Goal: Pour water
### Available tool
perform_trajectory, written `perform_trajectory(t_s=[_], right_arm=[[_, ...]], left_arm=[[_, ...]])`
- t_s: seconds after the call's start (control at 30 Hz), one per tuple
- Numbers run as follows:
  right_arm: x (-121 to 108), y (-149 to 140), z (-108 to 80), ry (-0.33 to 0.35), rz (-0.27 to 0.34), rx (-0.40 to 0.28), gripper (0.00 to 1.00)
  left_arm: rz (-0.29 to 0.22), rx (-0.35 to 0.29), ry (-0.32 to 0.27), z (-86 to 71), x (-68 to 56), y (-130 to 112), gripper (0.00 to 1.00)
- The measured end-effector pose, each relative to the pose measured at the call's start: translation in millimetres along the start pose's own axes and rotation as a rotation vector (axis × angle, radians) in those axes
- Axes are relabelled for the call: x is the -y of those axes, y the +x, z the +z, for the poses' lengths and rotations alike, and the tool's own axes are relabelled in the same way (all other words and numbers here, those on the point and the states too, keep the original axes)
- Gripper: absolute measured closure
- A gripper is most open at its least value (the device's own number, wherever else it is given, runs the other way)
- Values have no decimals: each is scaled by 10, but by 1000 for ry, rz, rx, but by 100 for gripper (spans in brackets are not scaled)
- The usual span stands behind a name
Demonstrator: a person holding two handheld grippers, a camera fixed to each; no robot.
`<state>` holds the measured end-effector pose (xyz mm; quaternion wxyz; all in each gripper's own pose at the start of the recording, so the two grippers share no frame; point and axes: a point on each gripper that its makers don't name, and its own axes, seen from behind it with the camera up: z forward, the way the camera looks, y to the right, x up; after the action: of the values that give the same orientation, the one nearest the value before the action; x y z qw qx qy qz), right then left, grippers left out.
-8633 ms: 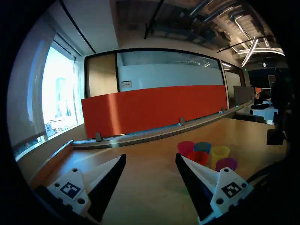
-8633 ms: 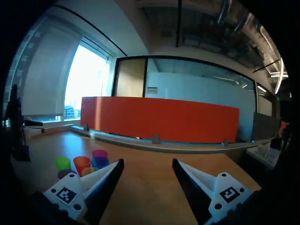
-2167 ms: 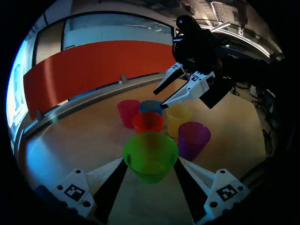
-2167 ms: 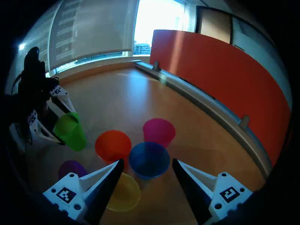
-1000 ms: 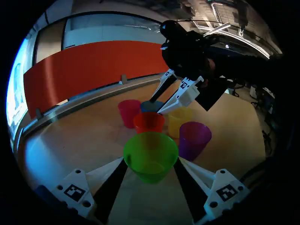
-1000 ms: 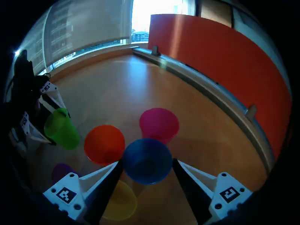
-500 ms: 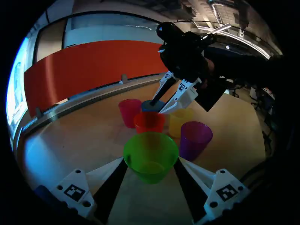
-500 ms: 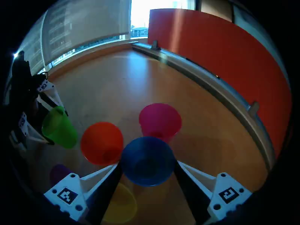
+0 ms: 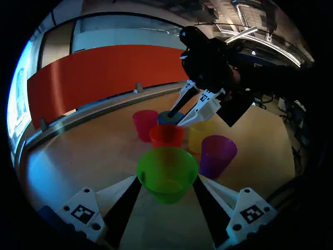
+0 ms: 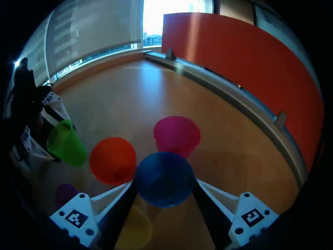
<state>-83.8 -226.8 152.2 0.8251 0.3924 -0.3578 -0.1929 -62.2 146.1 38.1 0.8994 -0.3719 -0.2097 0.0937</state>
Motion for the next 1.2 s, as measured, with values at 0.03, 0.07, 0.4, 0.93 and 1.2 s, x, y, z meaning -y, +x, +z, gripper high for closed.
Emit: perform_trajectory(t_s=[0.03, 0.07, 0.4, 0.93, 1.2], right_arm=[[-2, 0, 3, -2, -2, -5, 8], [-5, -1, 6, -5, -4, -10, 8], [-39, 34, -28, -10, 7, -62, 8], [-45, 339, -425, -31, 13, -263, 9], [62, 559, -748, -44, 18, -404, 9]], left_arm=[[1, -1, 1, -1, -2, 4, 16], [2, -1, 1, -1, -4, 7, 16], [2, -11, 7, -2, -8, 70, 16], [-5, -53, 23, -45, -40, 305, 15], [-1, -82, 29, -97, -103, 459, 16]])
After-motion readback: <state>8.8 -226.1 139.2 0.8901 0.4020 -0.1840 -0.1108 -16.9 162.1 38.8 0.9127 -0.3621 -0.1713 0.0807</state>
